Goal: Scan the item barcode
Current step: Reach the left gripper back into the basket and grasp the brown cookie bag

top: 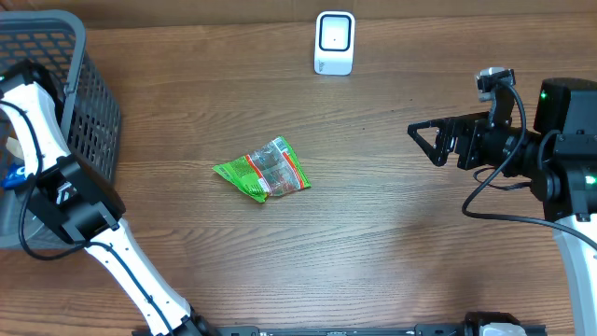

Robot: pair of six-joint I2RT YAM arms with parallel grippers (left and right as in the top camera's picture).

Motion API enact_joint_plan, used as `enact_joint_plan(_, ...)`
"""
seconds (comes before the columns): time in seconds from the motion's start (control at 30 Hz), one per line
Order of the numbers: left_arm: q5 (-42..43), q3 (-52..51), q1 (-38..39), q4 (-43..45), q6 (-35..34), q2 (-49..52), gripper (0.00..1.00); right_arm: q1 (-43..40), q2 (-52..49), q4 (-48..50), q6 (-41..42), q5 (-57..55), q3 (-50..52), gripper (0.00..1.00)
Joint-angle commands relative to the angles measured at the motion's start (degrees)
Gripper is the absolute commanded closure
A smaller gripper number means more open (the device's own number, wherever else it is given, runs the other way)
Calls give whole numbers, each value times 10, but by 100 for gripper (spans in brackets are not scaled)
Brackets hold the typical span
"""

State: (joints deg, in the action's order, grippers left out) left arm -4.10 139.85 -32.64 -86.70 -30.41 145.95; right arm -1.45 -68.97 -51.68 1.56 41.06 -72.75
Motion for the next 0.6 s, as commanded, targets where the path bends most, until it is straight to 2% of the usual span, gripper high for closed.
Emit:
enact_joint_plan(0.0, -9, 72, -1, -21, 9, -91, 96, -2, 0, 3, 2, 0, -11, 1)
enact_joint_plan(0.13, -31, 120, 0, -36, 9, -189, 96, -2, 0, 3, 2, 0, -11, 1)
enact_joint_plan(0.33, -33, 124, 1, -49, 9, -338, 96, -2, 0, 3, 2, 0, -11, 1)
enact_joint_plan(0.47, 23, 123, 11, -92, 14, -405, 96, -2, 0, 3, 2, 0, -11, 1)
enact_joint_plan(0.57, 114, 112, 42, -101, 80, -432, 96, -2, 0, 3, 2, 0, -11, 1)
